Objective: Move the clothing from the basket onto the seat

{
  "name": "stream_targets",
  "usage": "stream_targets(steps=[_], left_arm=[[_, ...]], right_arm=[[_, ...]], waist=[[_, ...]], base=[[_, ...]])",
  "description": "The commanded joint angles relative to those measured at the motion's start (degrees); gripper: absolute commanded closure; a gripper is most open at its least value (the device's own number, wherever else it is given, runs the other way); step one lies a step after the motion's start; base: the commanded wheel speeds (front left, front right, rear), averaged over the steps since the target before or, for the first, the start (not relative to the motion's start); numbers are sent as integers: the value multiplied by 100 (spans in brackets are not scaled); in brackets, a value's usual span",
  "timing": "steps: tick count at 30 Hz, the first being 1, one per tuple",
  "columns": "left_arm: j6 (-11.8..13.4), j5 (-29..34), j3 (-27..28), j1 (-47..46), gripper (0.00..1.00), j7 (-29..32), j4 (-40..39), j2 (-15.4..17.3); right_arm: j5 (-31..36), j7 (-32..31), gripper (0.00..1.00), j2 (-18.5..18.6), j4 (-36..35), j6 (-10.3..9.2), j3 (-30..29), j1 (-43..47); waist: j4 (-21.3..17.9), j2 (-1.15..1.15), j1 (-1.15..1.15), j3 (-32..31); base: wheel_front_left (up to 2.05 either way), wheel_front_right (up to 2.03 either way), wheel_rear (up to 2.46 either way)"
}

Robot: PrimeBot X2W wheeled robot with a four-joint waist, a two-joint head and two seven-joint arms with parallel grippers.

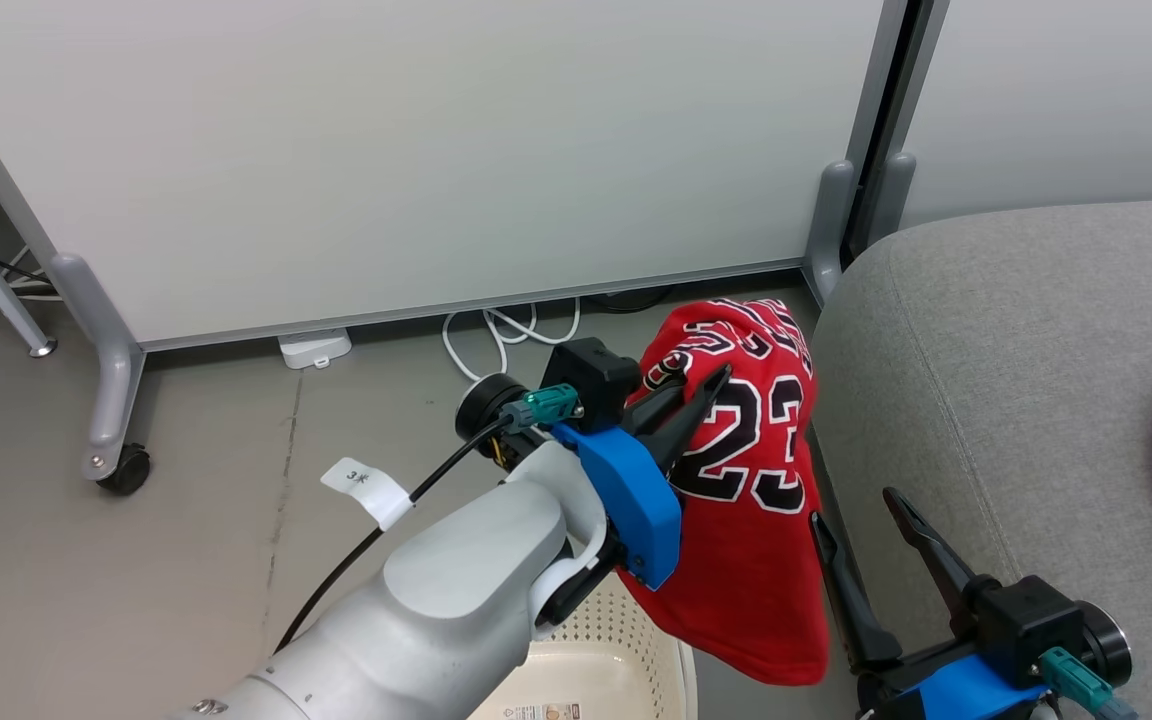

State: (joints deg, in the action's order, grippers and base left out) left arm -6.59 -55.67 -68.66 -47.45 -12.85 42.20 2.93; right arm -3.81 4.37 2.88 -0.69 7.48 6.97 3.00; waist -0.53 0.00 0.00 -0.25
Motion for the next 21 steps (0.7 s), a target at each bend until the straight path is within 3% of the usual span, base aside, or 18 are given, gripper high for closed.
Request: stream_targets(steps=[1, 12, 21], left_arm=[[55, -35, -58, -159, 100, -17, -39, -3], [128, -259, -278, -223, 100, -73, -91, -4], [142, -321, -382, -267, 100, -92, -92, -4]], right_arm=[[-21, -8, 0, -1, 14, 3, -23, 77], [-38, -143, 0, -1, 113, 3, 66, -59], [-43, -321, 0, -1, 594, 3, 232, -486]], waist=[[-2, 0, 0, -3], [-4, 0, 0, 20], [-4, 0, 0, 73]], base=[[0, 0, 0], [0, 0, 0], [0, 0, 0]])
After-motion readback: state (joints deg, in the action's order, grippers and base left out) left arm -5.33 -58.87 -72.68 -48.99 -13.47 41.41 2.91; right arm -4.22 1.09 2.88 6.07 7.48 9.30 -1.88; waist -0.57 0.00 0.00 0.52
